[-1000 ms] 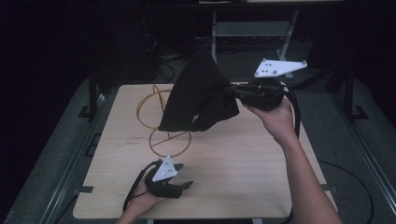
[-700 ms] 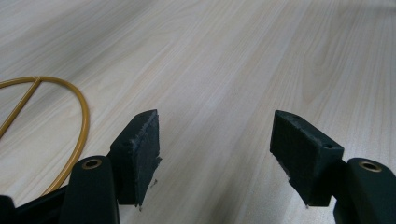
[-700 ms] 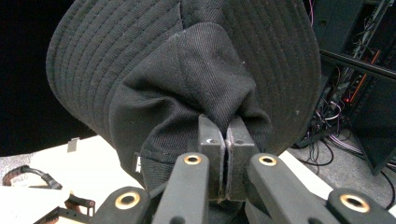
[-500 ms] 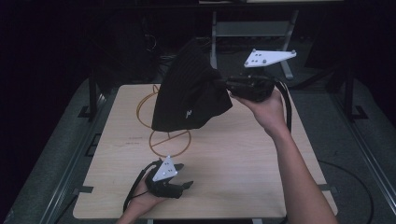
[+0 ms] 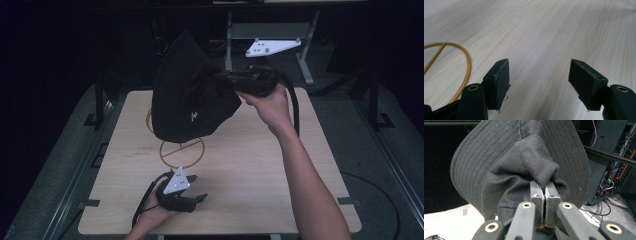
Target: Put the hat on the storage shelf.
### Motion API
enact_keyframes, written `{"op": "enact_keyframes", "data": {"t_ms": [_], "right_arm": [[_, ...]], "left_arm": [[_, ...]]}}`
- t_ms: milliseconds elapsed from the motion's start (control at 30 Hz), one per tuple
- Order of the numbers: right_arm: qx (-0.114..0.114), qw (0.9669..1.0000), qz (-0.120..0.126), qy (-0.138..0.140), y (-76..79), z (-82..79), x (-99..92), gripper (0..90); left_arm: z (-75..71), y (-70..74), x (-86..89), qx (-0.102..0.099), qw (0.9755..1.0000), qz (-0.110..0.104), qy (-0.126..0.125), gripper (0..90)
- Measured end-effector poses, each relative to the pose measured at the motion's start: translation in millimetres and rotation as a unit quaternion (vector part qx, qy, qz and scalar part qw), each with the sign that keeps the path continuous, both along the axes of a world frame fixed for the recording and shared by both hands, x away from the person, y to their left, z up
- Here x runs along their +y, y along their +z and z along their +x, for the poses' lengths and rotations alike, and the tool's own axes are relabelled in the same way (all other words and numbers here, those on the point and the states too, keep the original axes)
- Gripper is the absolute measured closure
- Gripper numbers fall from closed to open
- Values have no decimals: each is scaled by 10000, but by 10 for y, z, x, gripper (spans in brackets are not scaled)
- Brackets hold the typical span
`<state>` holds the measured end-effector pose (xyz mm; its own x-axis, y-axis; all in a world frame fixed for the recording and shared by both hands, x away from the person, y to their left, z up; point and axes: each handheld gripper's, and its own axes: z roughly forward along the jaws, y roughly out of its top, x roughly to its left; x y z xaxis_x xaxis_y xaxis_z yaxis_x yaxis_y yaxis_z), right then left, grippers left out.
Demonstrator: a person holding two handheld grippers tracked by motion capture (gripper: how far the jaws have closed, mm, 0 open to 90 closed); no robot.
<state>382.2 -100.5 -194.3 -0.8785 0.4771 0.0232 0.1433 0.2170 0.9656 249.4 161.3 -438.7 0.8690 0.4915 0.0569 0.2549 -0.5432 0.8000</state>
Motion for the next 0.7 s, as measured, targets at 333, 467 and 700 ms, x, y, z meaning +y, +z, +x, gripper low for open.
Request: {"op": "enact_keyframes", "data": {"t_ms": [333, 467, 700], "right_arm": [[97, 9999, 41, 46, -3, 128, 180, 877], [122, 9999, 21, 63, 4, 164, 238, 877], [144, 9999, -43, 42, 42, 208, 351, 877]], "left_arm": [[7, 7, 0, -71, 9999, 110, -53, 325], [7, 1, -8, -57, 10000, 68, -37, 324], [7, -5, -24, -45, 10000, 59, -61, 325]]}}
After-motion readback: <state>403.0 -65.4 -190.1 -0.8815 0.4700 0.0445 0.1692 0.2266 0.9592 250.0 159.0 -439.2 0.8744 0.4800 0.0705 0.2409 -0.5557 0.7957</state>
